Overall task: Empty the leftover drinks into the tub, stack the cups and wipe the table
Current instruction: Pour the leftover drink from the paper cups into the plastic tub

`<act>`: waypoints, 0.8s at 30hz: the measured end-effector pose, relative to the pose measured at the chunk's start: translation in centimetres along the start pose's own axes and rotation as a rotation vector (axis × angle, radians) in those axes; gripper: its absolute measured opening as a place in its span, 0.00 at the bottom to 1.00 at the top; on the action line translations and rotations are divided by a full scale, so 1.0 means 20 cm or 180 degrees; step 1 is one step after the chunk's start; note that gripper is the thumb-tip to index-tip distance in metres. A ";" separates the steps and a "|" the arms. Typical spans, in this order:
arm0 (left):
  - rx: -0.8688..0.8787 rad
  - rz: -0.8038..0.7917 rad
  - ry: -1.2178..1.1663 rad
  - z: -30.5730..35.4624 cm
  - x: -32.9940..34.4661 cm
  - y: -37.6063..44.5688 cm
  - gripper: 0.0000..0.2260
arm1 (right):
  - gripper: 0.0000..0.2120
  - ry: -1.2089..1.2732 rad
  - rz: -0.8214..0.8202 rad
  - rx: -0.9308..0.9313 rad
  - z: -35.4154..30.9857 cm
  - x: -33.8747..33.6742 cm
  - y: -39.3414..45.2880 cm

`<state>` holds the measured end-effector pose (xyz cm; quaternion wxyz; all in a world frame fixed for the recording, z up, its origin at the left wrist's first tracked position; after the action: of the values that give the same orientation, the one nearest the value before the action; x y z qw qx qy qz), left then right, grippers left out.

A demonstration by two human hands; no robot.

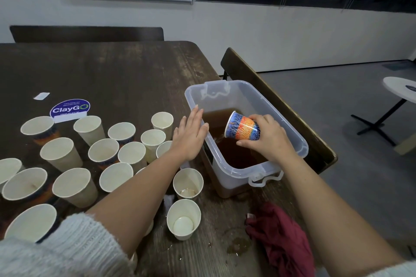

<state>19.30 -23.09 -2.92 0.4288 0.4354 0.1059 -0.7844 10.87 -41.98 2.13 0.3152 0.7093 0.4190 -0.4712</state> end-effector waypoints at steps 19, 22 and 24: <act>0.0026 -0.0080 -0.0921 0.11 -0.32 0.00 0.30 | 0.35 0.1127 0.0327 0.0205 -0.19 -0.08 -0.03; -0.0033 0.0292 -0.1596 0.14 -0.55 -0.07 0.32 | 0.32 0.1747 0.0139 -0.0065 -0.43 -0.07 -0.07; -0.0098 0.0485 -0.1792 0.09 -0.73 -0.14 0.33 | 0.32 0.2019 -0.0060 -0.0334 -0.69 -0.04 -0.13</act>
<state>19.79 -13.72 8.86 0.5055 0.2008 -0.0384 -0.8382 13.94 -29.51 7.70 0.2006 0.7996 0.5267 -0.2072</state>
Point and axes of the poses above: each hand's wrist, its own y-axis towards the middle knuckle, its own x-axis out of the palm, z = x × y, the point moved 7 cm from there along y, towards the middle knuckle, and after that the axes turned 14 degrees about x, right-handed, at the moved point
